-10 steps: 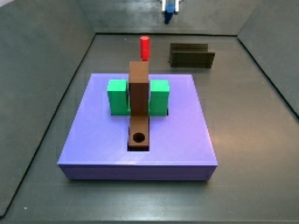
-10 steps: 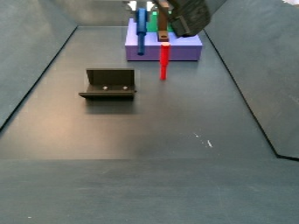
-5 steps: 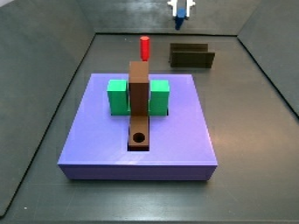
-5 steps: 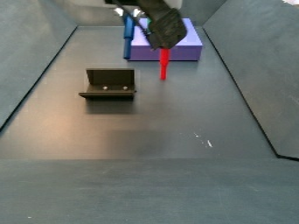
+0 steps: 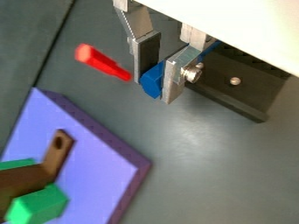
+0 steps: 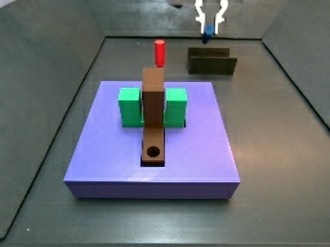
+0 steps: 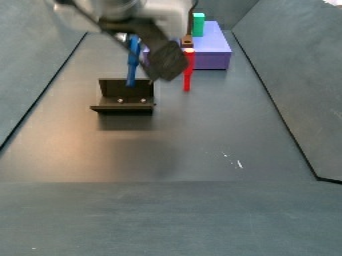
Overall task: Pick up the blue object. Move up. Place the blue object on the fixture. Regrasp the blue object. Move to above the board. Insert the blue object.
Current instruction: Place the blue object on the fixture.
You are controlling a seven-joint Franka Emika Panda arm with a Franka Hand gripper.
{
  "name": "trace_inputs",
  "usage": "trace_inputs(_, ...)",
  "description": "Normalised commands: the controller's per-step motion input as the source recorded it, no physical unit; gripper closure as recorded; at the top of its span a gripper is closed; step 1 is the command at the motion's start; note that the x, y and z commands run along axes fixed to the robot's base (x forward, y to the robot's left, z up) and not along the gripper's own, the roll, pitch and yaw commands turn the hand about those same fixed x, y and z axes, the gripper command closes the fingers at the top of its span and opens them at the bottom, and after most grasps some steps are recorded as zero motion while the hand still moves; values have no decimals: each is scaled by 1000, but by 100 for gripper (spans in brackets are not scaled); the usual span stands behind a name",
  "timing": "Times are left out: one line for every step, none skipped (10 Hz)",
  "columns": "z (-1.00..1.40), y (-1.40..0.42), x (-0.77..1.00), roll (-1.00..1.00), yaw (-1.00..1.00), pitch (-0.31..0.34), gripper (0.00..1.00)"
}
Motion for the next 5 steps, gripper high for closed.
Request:
trace_inputs(-423, 160, 346, 54, 0, 0, 100)
trace_inputs(-311, 37, 220, 106, 0, 0, 100)
trace_inputs(-174, 0, 134, 0, -17, 0, 100)
trace_inputs(-260, 0, 31, -69, 0, -103, 100)
trace_inputs(-269, 0, 0, -349, 0, -103, 100)
